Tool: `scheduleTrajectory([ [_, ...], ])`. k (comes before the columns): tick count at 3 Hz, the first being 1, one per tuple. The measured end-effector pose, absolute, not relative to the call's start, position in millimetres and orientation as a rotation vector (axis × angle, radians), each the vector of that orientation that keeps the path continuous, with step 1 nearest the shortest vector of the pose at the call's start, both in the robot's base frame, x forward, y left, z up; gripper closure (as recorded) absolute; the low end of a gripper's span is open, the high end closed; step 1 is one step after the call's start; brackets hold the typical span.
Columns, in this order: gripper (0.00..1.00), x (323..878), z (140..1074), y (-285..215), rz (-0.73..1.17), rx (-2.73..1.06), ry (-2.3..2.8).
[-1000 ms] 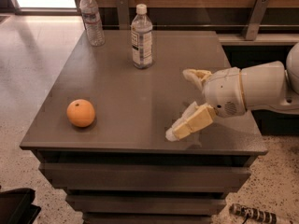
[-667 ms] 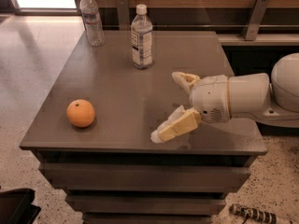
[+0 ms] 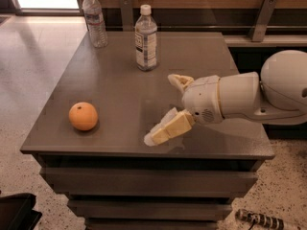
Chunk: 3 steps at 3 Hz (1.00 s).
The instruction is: Pick orange
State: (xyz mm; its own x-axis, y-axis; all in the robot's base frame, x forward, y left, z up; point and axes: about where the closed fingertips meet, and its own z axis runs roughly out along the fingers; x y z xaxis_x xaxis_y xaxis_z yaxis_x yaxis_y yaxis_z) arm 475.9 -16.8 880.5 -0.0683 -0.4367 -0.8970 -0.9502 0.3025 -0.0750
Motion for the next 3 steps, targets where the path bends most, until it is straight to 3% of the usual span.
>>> scheduleTrajectory([
  [3, 0.00, 508.5, 845.2, 47.4, 0.723, -1.269, 1.677],
])
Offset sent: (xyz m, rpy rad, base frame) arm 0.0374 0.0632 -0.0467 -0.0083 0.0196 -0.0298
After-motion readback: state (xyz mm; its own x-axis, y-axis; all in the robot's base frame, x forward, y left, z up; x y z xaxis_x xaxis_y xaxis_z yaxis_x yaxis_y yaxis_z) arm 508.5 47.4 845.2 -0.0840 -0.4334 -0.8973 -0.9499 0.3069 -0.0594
